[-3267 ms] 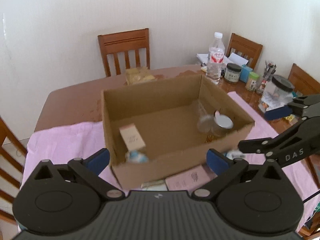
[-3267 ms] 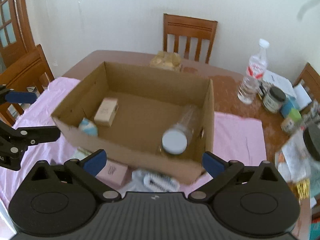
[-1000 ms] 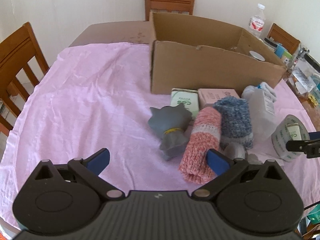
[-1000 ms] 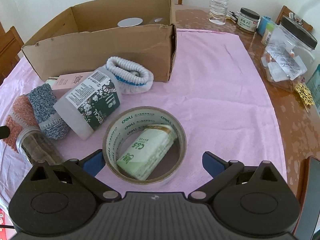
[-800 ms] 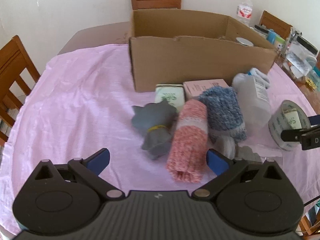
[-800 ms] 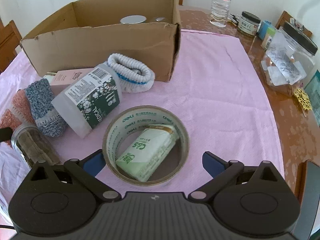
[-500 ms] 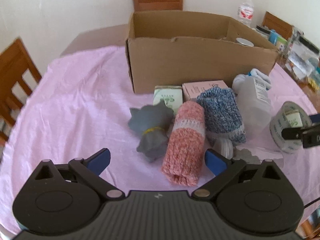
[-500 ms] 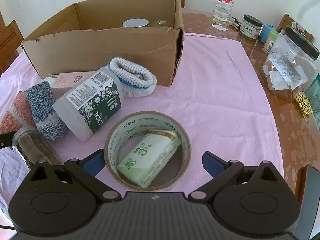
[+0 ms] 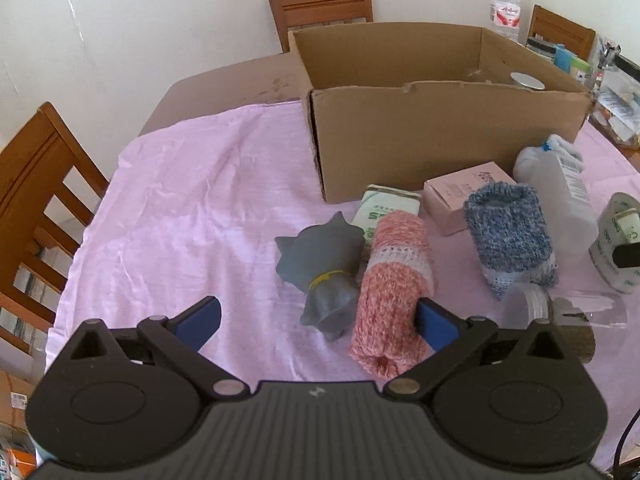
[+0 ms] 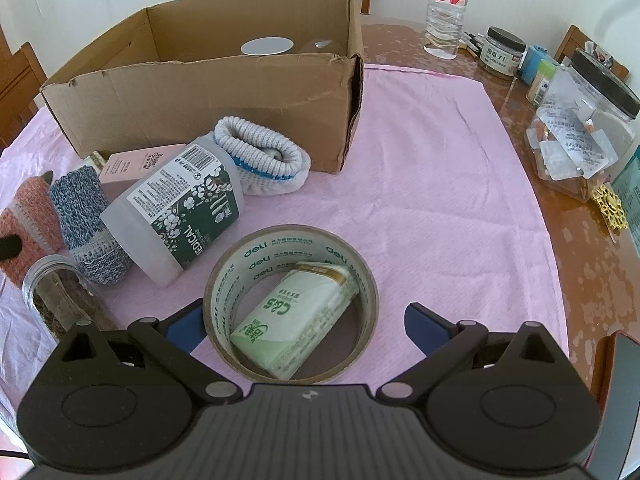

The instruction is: Organize objects

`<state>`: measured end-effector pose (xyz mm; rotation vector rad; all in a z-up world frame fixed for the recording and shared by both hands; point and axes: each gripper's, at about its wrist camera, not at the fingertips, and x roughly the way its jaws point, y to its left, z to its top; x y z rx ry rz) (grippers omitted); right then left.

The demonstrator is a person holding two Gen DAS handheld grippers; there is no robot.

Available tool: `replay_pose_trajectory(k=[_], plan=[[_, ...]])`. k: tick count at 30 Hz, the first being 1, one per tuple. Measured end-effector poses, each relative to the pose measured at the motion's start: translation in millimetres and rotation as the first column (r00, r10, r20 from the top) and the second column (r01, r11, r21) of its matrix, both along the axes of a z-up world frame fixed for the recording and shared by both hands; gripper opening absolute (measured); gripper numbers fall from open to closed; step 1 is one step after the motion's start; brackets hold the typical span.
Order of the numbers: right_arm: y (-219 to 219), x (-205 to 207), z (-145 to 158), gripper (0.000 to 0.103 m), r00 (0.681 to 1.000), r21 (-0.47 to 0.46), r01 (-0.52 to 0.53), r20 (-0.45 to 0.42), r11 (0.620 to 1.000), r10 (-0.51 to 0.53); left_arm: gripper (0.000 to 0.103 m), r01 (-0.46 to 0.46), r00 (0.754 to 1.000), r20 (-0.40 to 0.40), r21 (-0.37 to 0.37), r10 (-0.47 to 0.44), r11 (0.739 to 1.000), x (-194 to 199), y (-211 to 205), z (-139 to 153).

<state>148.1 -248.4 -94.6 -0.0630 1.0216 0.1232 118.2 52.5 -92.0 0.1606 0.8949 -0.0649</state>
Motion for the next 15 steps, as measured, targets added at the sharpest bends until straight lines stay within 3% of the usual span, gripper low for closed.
replay_pose_trajectory(k=[7, 13, 15], plan=[[1, 2, 3, 0.103, 1.0, -0.003, 0.0, 0.015, 1.0, 0.0, 0.099, 0.128, 0.988, 0.074, 0.091, -0.135, 0.988, -13, -26, 7], [0, 2, 5, 0.103, 1.0, 0.001, 0.003, 0.02, 1.0, -0.003, 0.095, 0.24, 0.967, 0.101, -0.043, -0.235, 0.97, -16, -35, 17], [0, 1, 5, 0.103, 1.0, 0.002, 0.006, 0.017, 1.0, -0.006, 0.09, 0.243, 0.967, 0.089, -0.047, -0.238, 0.969, -11, -38, 15]])
